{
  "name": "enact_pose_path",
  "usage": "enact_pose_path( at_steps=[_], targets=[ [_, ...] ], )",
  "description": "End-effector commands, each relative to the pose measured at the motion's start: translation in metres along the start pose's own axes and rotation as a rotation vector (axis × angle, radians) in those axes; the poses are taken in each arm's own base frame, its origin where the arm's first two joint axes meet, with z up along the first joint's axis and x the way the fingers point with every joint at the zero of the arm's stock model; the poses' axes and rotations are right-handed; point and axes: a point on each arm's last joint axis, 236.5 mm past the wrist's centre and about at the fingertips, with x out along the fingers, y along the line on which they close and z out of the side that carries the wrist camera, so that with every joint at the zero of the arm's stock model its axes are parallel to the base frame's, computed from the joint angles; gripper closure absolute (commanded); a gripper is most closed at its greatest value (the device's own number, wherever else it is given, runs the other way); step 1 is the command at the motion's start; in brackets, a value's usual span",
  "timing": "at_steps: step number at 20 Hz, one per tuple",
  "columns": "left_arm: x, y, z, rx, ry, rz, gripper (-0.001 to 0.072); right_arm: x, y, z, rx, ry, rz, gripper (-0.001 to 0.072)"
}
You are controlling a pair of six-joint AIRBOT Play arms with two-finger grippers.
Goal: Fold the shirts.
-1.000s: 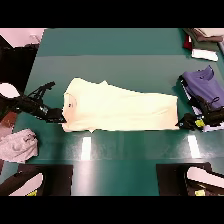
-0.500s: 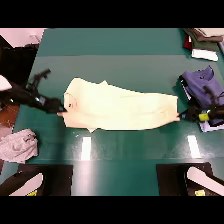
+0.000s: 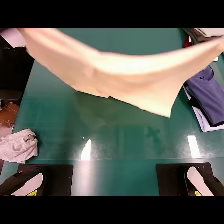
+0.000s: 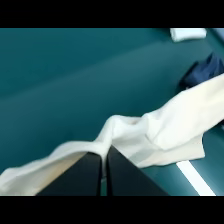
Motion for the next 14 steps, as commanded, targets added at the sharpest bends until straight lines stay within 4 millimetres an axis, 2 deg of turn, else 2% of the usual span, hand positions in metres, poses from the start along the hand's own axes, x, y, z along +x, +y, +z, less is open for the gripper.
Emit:
enact_pose_path(
  at_steps=[1,3,5,7,8,10,11,13,14],
  targets=[
    [-0.094,-0.060,0.095,0.145,-0.380,0.016,0.0683,-0.058,0.082,0.084,-0.239,-0.216,-0.023,0.0702],
    [-0.140,-0.087,0.115,0.177,-0.527,0.018,0.0684,-0.087,0.093,0.105,-0.321,-0.252,-0.143,0.0703],
    [-0.182,-0.113,0.126,0.208,-0.643,0.014,0.0684,-0.109,0.096,0.116,-0.373,-0.246,-0.257,0.0703],
    [-0.206,-0.129,0.128,0.231,-0.698,0.010,0.0684,-0.117,0.094,0.116,-0.369,-0.215,-0.304,0.0703],
    [-0.207,-0.132,0.126,0.232,-0.698,0.004,0.0684,-0.114,0.090,0.111,-0.356,-0.185,-0.301,0.0703],
    [-0.187,-0.115,0.117,0.216,-0.627,0.033,0.0684,-0.099,0.069,0.095,-0.268,-0.099,-0.297,0.0703],
    [-0.164,-0.094,0.106,0.177,-0.559,0.059,0.0684,-0.087,0.051,0.081,-0.213,-0.036,-0.296,0.0704],
    [-0.098,-0.038,0.066,0.054,-0.372,0.110,0.0684,-0.059,0.007,0.048,-0.080,0.097,-0.294,0.0704],
    [-0.058,-0.008,0.032,-0.013,-0.240,0.126,0.0684,-0.046,-0.014,0.030,-0.022,0.169,-0.291,0.0704]
  ],
)
